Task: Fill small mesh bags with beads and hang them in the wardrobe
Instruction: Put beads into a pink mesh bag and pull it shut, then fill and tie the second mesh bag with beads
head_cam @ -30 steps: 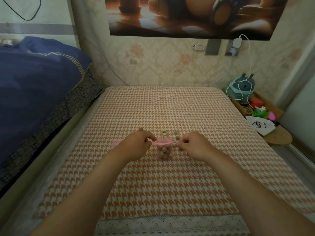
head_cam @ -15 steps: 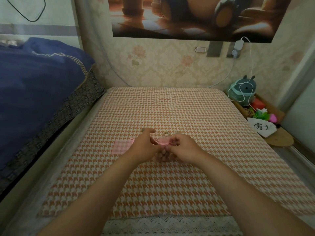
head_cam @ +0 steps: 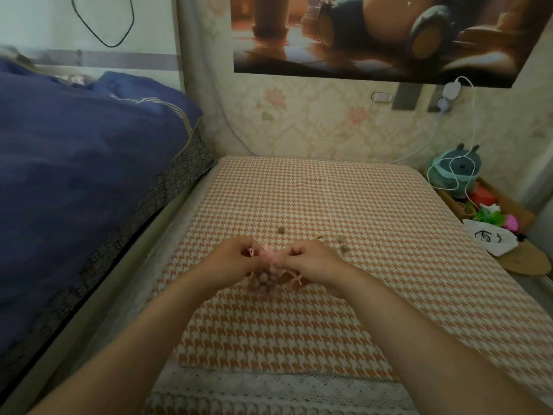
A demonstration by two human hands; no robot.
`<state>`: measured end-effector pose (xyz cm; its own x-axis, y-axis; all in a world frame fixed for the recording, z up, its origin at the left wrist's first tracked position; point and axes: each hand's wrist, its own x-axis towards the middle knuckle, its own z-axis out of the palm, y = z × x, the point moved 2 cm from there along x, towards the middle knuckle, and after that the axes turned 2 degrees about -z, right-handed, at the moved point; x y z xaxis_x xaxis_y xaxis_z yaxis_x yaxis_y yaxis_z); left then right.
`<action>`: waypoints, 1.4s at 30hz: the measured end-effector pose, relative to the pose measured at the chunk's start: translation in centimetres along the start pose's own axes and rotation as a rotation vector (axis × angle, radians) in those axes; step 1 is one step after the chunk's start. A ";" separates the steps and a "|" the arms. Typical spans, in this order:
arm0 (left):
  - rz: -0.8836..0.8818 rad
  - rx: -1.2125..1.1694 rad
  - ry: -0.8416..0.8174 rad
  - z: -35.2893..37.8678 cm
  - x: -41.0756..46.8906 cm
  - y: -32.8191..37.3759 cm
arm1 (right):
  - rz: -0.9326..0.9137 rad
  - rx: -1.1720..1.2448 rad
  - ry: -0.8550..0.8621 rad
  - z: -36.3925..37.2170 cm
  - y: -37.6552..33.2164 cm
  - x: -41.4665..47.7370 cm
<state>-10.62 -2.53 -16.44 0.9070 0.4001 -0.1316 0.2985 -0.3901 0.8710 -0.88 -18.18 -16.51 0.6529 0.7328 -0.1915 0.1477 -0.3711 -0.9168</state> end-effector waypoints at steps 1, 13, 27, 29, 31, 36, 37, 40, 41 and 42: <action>-0.006 -0.008 0.015 -0.7 -0.4 -0.4 | 0.006 0.017 -0.007 0.8 -0.5 0.1; -0.053 0.286 0.078 -5.6 -1.3 -7.2 | -0.125 -0.428 0.046 10.1 -0.9 3.6; -0.014 0.359 0.012 -6.1 0.3 -8.1 | -0.103 -0.424 -0.051 9.4 -0.3 5.5; -0.026 0.344 0.025 -6.2 0.4 -8.0 | -0.101 -0.419 -0.028 8.8 -0.3 5.6; -0.031 0.317 0.029 -6.2 0.4 -7.8 | -0.092 -0.385 -0.017 8.3 -0.4 5.5; -0.010 0.237 0.108 -6.1 1.0 -6.8 | -0.098 -0.475 0.256 6.0 -0.6 5.1; -0.007 0.238 0.123 -5.9 1.2 -6.5 | -0.072 -0.501 0.339 5.4 -0.6 5.0; -0.007 0.308 0.110 -4.8 2.2 -5.4 | 0.087 -0.630 0.396 4.3 0.2 5.0; -0.020 0.324 0.086 -4.3 2.5 -5.1 | 0.143 -0.661 0.366 4.3 0.6 5.0; -0.034 0.335 0.059 -3.7 2.8 -4.9 | 0.174 -0.673 0.346 4.3 1.1 5.1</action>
<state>-10.63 3.57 -19.30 0.8790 0.4610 -0.1216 0.4180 -0.6227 0.6615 -0.60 -12.38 -20.03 0.8866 0.4536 -0.0908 0.3690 -0.8119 -0.4523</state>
